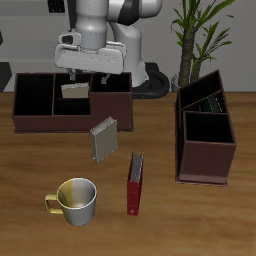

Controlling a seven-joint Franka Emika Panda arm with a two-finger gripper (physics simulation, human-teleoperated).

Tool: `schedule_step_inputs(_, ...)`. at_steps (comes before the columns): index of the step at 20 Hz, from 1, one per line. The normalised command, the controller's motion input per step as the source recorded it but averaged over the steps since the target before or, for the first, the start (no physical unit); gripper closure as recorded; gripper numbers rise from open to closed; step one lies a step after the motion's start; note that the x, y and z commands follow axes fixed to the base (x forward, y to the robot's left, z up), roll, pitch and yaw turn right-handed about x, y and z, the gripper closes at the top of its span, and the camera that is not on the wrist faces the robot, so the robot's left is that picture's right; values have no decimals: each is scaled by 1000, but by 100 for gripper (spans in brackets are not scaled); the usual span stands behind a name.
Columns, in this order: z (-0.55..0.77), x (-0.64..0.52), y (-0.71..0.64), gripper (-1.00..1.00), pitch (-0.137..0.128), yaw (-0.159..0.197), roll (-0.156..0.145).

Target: Place the right yellow book into the back desk caddy's back compartment and place the green book into the left desk caddy's back compartment and place the left yellow book into the left desk caddy's left compartment

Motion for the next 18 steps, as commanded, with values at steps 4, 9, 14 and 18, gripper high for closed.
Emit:
schedule_step_inputs(4,-121,158,-146,-100,0,-35,-76)
schedule_step_inputs(9,-170,282,-74,-100,20,-91,17)
schedule_step_inputs(14,-146,267,253,-100,24,-116,66)
schedule_step_inputs(18,9,415,369,-100,59,-107,-62)
